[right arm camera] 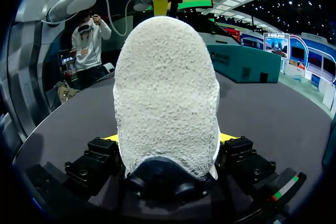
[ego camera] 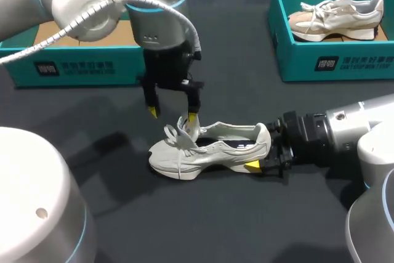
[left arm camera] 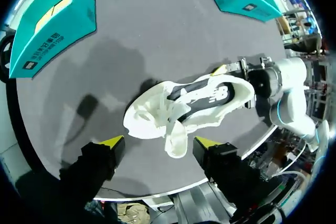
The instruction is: Take the shoe out of the shoebox, open the shoe tongue, remove and reinsert the insole, then place the shoe into the shoebox
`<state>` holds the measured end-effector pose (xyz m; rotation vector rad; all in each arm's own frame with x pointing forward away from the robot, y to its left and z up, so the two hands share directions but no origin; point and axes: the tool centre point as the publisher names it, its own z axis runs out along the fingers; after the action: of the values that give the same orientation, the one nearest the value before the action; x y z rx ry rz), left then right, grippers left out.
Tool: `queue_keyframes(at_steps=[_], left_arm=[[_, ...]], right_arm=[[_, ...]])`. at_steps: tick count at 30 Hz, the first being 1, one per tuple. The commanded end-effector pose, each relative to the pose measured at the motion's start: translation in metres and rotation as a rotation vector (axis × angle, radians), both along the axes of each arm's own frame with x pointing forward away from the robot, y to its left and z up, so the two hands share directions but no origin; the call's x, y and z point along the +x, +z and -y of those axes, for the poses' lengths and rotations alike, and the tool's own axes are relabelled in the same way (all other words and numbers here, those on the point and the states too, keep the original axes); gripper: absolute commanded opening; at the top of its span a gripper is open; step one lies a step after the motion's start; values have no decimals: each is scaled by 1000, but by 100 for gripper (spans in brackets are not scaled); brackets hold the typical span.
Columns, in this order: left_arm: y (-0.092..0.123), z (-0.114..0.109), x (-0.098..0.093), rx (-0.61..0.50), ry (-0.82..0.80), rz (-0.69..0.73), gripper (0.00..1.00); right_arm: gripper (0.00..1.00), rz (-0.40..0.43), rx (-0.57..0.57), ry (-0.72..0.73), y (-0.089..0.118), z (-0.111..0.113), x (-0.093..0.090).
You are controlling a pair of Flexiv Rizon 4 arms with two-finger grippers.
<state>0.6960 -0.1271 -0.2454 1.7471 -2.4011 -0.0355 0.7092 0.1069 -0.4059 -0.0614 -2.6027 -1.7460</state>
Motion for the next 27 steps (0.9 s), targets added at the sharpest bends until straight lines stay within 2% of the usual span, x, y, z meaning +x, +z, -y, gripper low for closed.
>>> queue_keyframes(at_steps=[1,2,3,4,5,6,8,10,20,21,24,27], left_arm=[[24,6,-2,-35,-225,13,83],[28,10,-2,-39,-256,12,75],[31,13,-3,-40,-304,14,54],[34,17,-4,-42,-362,16,42],[37,21,-6,-32,-424,23,24],[38,24,-7,-25,-483,39,0],[39,29,-11,18,-688,86,0],[41,33,-7,27,-821,50,0],[41,33,-7,27,-821,50,0],[39,34,-6,20,-854,84,0],[36,36,-8,-79,-1002,152,0],[30,41,-12,-250,-1187,260,0]], right_arm=[[0,0,-4,-2,1,-1,-1],[0,0,-4,-2,1,-1,-1],[0,0,-4,-2,1,-1,-1],[0,0,-4,-2,1,-1,-1],[0,0,-4,-2,1,-1,-1],[0,0,-4,-2,1,-1,-1],[0,0,-4,-2,1,-1,-1],[0,0,-4,-2,1,-1,-1],[0,0,-4,-2,1,-1,-1],[0,0,-4,-2,1,-1,-1],[0,0,-4,-2,1,-1,-1],[0,0,-4,-2,1,-1,-1]])
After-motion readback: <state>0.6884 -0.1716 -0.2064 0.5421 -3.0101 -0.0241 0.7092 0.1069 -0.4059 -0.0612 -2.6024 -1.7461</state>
